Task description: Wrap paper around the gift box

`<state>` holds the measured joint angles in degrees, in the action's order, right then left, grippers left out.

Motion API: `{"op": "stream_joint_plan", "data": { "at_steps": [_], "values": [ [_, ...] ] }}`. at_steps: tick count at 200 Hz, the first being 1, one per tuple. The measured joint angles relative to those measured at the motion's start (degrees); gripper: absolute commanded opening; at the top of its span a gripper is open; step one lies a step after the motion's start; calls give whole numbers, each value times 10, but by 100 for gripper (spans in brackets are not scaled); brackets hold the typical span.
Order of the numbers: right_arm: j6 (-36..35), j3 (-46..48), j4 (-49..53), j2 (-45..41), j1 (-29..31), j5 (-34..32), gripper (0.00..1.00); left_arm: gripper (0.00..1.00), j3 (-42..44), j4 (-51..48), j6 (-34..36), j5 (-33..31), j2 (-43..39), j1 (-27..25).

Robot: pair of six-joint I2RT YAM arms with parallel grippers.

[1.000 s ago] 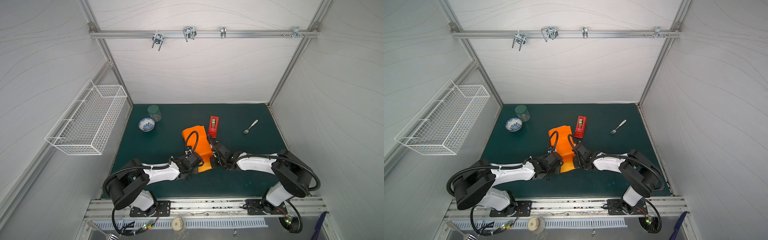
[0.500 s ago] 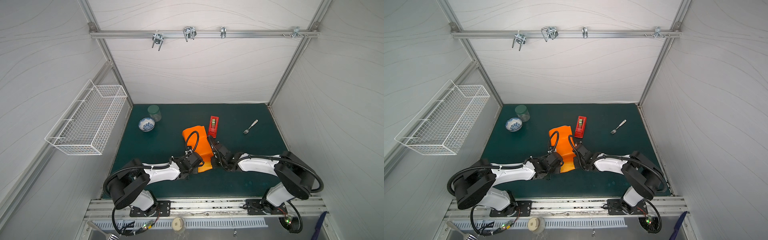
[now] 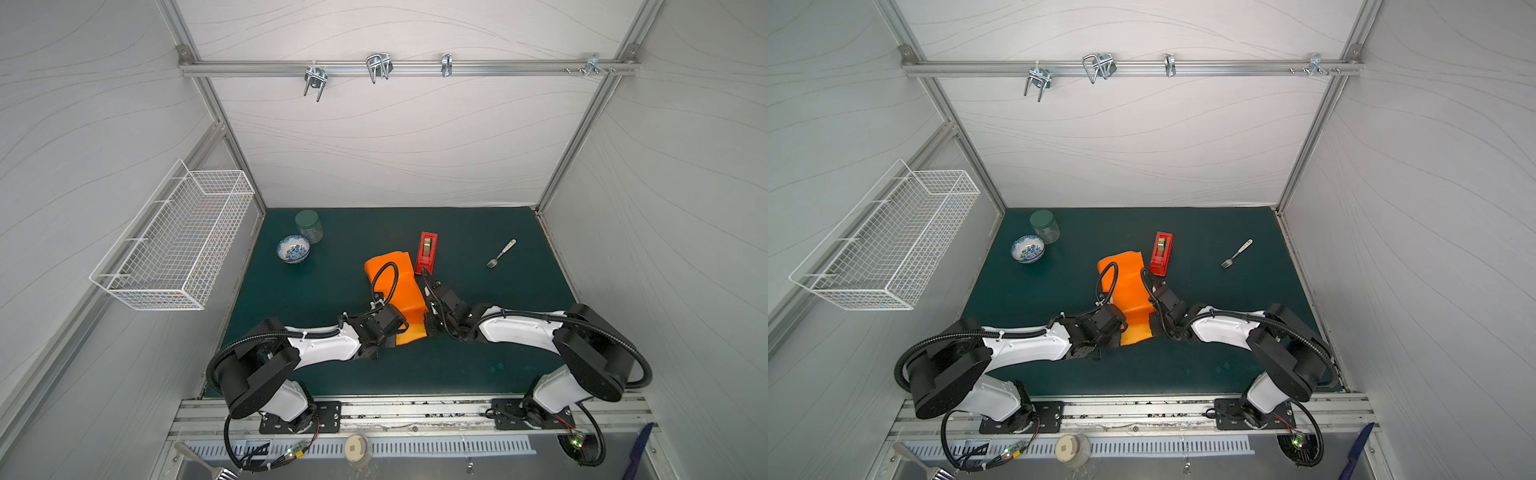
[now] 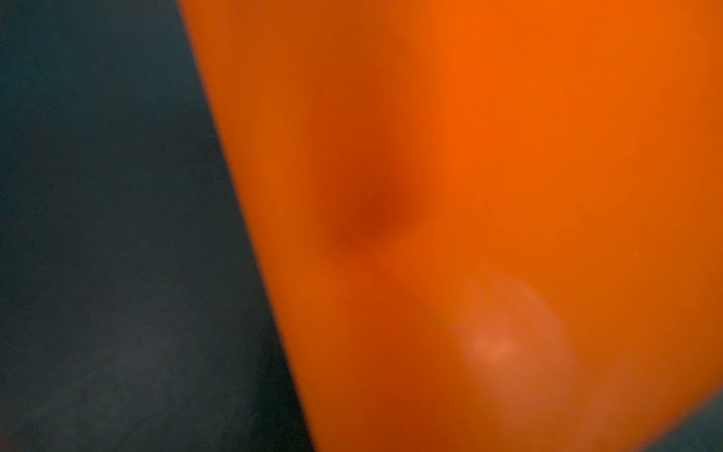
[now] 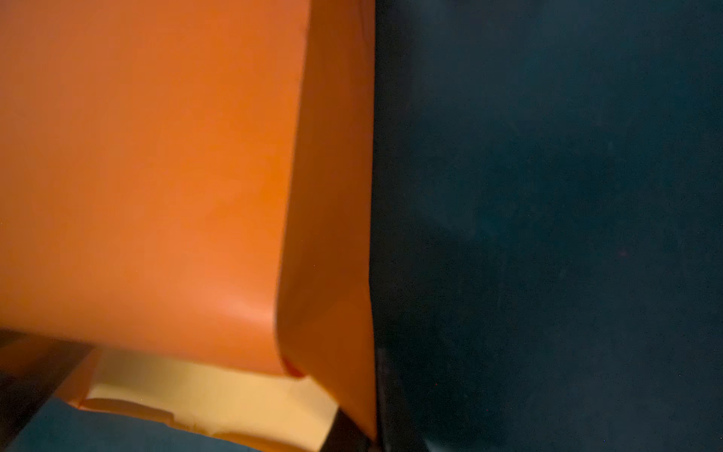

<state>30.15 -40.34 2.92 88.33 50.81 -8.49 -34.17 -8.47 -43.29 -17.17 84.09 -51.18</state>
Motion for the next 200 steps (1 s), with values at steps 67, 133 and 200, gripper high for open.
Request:
{"op": "stream_joint_plan", "data": {
  "at_steps": [67, 133, 200],
  "values": [
    [0, 32, 2, -24, -1, 9, 14, 0, 0, 0, 0, 0, 0, 0],
    [3, 35, -2, -28, 0, 20, 0, 0, -1, -2, 0, -1, 0, 0],
    [40, 40, -10, -30, 26, 17, 13, 0, 3, -7, 0, -11, -5, 0]
  ]
}}
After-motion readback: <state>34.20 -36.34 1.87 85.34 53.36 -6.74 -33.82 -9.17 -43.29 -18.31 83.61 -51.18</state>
